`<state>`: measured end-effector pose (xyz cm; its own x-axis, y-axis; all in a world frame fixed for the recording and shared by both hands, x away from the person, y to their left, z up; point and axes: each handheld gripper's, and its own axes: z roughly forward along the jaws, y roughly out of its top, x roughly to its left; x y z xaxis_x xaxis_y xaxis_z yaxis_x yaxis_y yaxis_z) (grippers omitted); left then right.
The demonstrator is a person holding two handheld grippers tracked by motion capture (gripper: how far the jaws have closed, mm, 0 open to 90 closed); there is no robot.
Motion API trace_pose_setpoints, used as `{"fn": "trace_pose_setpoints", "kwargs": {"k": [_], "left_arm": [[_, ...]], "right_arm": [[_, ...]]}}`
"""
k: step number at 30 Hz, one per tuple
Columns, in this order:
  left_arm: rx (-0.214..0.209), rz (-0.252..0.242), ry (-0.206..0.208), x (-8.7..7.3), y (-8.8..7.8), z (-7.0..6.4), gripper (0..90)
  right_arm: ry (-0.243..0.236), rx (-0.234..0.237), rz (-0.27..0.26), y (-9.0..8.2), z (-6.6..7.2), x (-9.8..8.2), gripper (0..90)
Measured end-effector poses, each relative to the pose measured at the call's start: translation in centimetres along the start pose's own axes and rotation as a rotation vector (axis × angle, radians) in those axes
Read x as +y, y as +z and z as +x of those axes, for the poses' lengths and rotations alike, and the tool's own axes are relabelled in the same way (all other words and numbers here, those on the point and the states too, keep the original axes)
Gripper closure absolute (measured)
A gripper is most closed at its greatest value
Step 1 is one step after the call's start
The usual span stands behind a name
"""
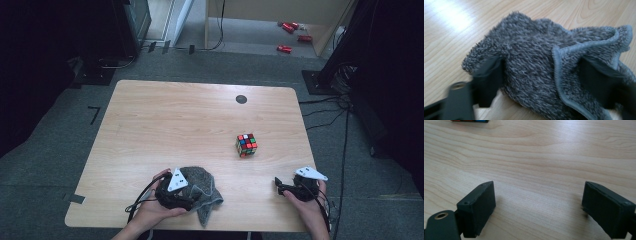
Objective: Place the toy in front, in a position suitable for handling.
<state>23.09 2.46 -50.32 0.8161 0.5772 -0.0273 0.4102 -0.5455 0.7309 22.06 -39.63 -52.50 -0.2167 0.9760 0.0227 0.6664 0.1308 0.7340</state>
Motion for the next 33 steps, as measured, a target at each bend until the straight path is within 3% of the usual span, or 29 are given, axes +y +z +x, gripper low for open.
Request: {"fn": "trace_pose_setpoints", "kwargs": {"k": [3,4,5,6,9,15,19,25,29,33], "left_arm": [[-0.001,-0.001,-0.005,0.0,0.0,0.1,38.9],[0.002,0.001,-0.001,0.0,0.0,0.2,38.9],[-0.006,-0.002,-0.002,-0.1,-0.1,0.5,50.3],[-0.004,-0.002,-0.006,-0.2,-0.1,0.8,55.4],[-0.002,-0.002,-0.022,-0.3,-0.3,1.2,62.6],[0.033,-0.020,-0.053,-0.6,-1.0,2.6,66.6],[0.060,-0.028,-0.069,-0.8,-1.5,3.3,68.7],[0.127,-0.032,-0.133,-2.0,-2.7,5.3,67.6],[0.141,-0.040,-0.152,-2.4,-3.1,5.7,63.4],[0.147,-0.043,-0.155,-2.7,-3.1,5.7,53.4]], "right_arm": [[-0.006,-0.012,-0.006,-0.1,0.1,0.0,11.9],[-0.004,-0.011,-0.009,-0.1,0.1,0.0,11.9],[0.003,-0.006,-0.016,-0.2,0.3,0.2,12.0],[0.003,0.004,-0.021,-0.3,0.4,0.3,11.9],[-0.001,0.016,-0.032,-0.4,0.7,0.5,11.9],[-0.039,0.040,-0.056,-0.3,2.1,1.4,11.7],[-0.032,0.045,-0.065,-0.2,2.6,2.0,11.7],[-0.013,0.081,-0.092,-0.3,3.8,3.8,11.1],[-0.025,0.092,-0.099,0.0,4.7,4.8,10.0],[-0.039,0.096,-0.107,0.8,5.8,6.2,8.7]]}}
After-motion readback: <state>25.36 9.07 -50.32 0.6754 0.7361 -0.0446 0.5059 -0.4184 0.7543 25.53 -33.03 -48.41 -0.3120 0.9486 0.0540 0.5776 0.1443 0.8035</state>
